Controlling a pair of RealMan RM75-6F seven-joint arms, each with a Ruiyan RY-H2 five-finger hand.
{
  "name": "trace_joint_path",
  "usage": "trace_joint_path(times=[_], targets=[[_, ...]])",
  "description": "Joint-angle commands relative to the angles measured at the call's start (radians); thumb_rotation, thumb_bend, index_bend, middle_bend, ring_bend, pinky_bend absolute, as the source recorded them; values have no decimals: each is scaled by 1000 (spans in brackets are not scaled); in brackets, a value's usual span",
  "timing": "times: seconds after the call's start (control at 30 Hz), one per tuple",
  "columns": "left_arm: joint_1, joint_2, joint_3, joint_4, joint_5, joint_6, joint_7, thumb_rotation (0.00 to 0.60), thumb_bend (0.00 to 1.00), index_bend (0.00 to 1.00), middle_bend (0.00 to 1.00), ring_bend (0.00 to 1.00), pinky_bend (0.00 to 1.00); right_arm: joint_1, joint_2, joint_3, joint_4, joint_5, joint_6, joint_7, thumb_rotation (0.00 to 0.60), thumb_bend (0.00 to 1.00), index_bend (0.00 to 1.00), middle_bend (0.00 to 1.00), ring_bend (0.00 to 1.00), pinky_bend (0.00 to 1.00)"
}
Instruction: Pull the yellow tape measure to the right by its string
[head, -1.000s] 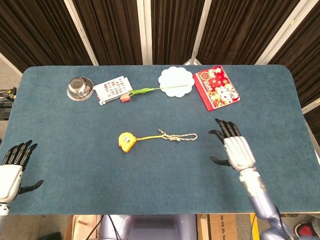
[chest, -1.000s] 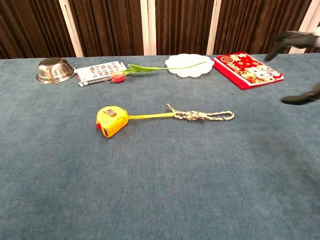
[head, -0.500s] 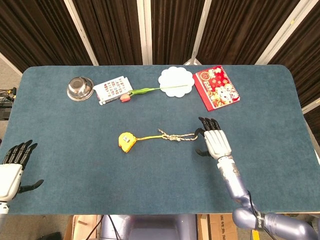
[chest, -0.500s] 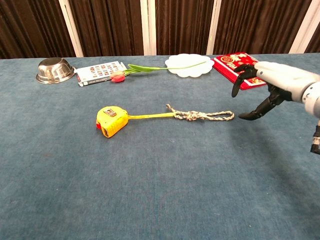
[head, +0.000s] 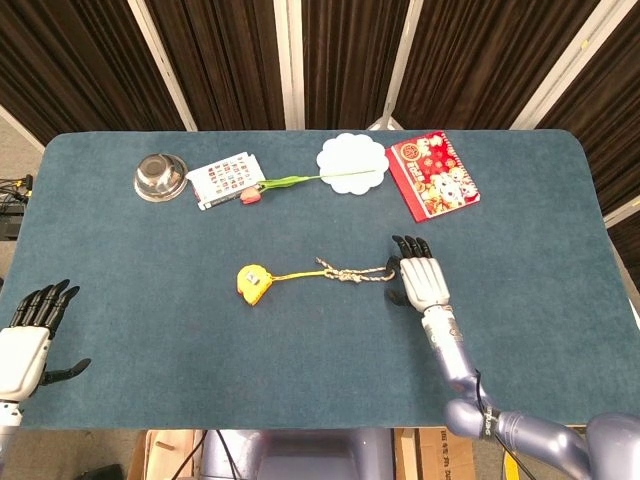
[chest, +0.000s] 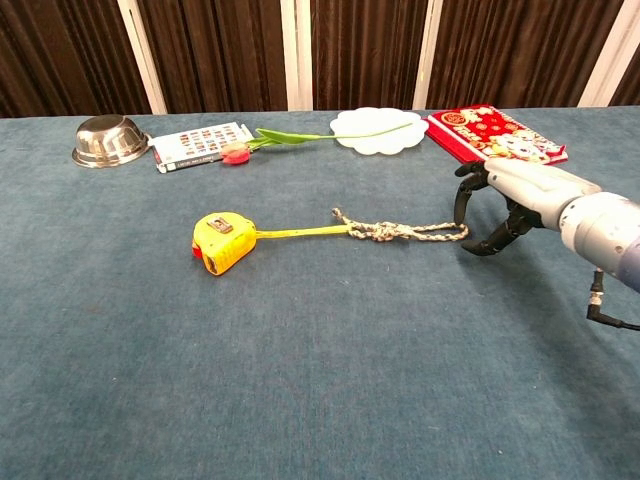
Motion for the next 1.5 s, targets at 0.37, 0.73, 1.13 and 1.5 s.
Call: trace_joint_path(times=[0.37,0.73,1.13,1.5], targets=[[-2,3,-2,-4,-13,-10,-9,600,0,0,0,0,0,27,-46,12,84,15,-25,25,600,380,510,116,0,0],[-3,4,-2,-6,-17,-14,-13,600,0,0,0,0,0,28,-57,10,103,32,-34,26,600,405,511,115,0,0],[-4,5,-2,-8,-23,-16,-14,600,0,0,0,0,0,27,-70,8,113,36,-32,33,600,413,538,118,0,0],[-5,7,-2,-10,-25,-19,-16,600,0,0,0,0,0,30,-76,14,106,38,-30,38,600,414,541,120,0,0]])
